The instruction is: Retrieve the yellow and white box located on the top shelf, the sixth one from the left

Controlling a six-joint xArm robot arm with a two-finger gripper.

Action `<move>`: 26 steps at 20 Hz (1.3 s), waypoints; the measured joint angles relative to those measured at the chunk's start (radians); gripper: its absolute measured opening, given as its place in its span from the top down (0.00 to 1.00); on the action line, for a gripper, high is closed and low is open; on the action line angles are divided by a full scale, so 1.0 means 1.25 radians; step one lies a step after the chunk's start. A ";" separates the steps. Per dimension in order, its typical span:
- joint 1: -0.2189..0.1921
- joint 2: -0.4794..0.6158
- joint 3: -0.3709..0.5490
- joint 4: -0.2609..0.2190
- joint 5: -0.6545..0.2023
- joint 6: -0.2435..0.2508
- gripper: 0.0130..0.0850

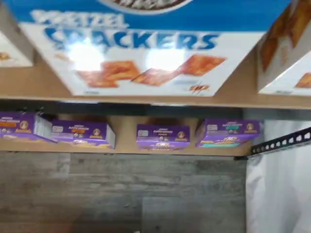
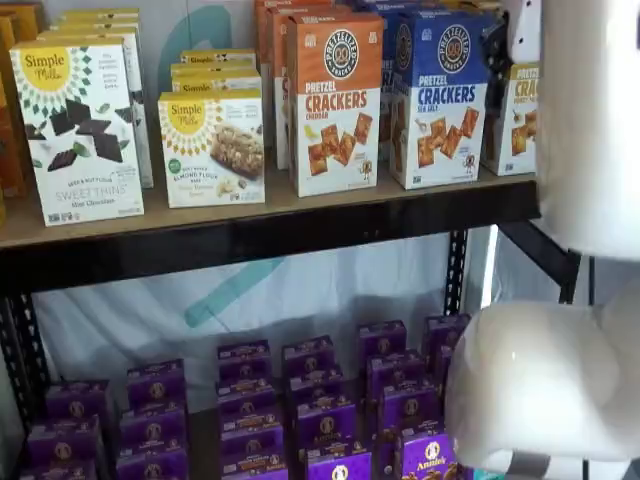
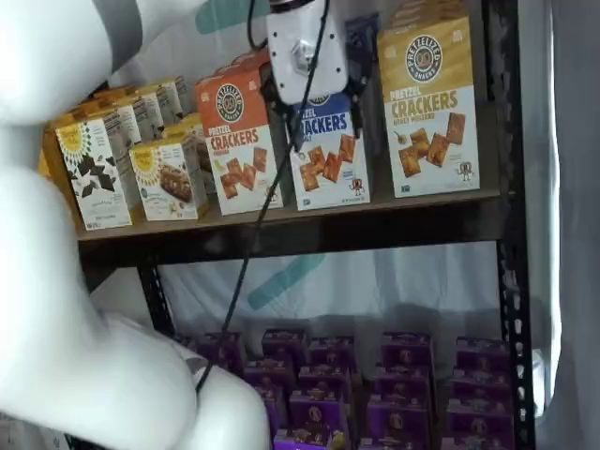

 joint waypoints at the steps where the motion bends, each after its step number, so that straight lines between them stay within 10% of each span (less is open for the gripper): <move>1: -0.014 0.012 -0.009 0.004 -0.004 -0.013 0.00; 26: -0.176 0.168 -0.163 0.093 -0.025 -0.165 0.00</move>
